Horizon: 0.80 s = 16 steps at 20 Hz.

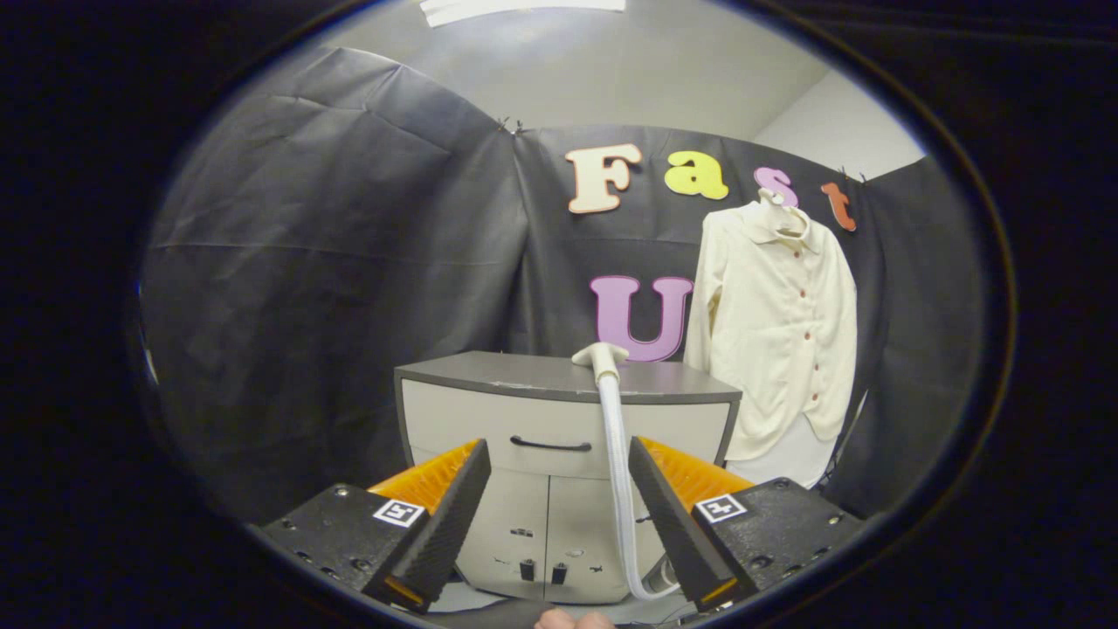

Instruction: Iron the clothes twice with a garment steamer, once on the left side and once on the right side.

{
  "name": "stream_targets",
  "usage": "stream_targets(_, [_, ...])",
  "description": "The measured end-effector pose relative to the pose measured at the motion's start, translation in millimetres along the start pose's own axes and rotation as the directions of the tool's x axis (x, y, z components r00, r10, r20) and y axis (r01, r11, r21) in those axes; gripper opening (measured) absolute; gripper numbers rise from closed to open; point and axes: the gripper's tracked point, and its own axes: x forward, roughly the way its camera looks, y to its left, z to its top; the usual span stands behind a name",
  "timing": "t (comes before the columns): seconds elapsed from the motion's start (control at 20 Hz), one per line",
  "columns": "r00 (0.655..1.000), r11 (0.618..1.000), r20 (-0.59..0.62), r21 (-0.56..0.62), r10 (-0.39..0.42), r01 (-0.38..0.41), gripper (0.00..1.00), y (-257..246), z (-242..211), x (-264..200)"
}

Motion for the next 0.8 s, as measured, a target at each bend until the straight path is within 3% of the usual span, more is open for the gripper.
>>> stream_targets(0.5, [0.999, 0.999, -0.008, 0.010, -0.035, 0.035, 0.97, -25, 10, 48])
stream_targets(0.8, [0.997, 0.998, 0.049, 0.014, -0.064, 0.063, 0.97, -38, 25, 86])
